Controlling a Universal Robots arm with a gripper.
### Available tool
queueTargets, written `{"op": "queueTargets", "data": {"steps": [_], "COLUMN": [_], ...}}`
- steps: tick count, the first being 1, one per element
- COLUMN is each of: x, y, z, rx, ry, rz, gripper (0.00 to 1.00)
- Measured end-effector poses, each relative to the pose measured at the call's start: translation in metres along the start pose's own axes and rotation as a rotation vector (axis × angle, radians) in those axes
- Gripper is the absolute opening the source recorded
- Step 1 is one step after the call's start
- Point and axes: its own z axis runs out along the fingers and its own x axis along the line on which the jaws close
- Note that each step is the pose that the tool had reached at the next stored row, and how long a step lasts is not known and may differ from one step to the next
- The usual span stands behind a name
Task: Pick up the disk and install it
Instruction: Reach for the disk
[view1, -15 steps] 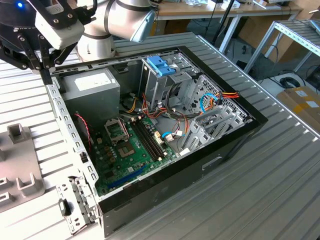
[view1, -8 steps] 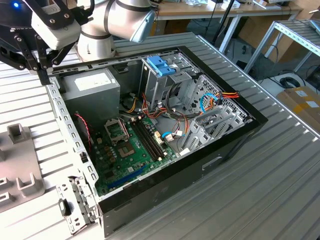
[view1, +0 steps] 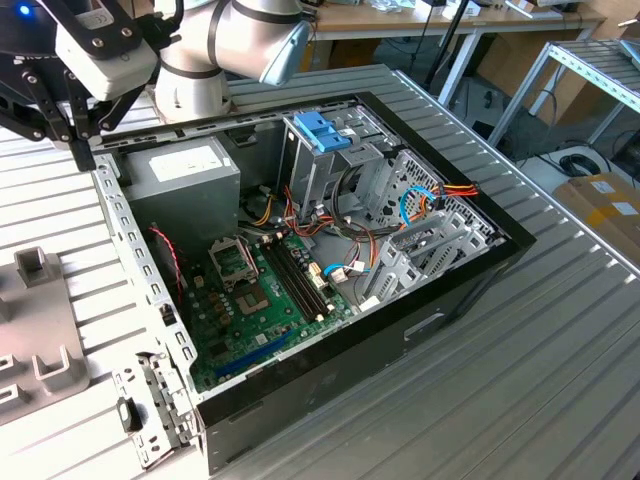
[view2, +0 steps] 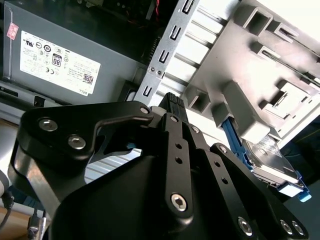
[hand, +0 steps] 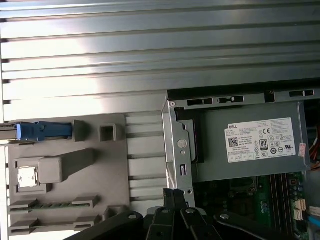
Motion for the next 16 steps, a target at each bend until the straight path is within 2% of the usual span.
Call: {"op": "queueTargets", "data": {"steps": [16], "x": [0.0072], "y": [-0.0005], "z": [-0.0002], "rx": [0.0000], "ry": [0.0000], "rz": [0.000], "gripper": [0.10]}}
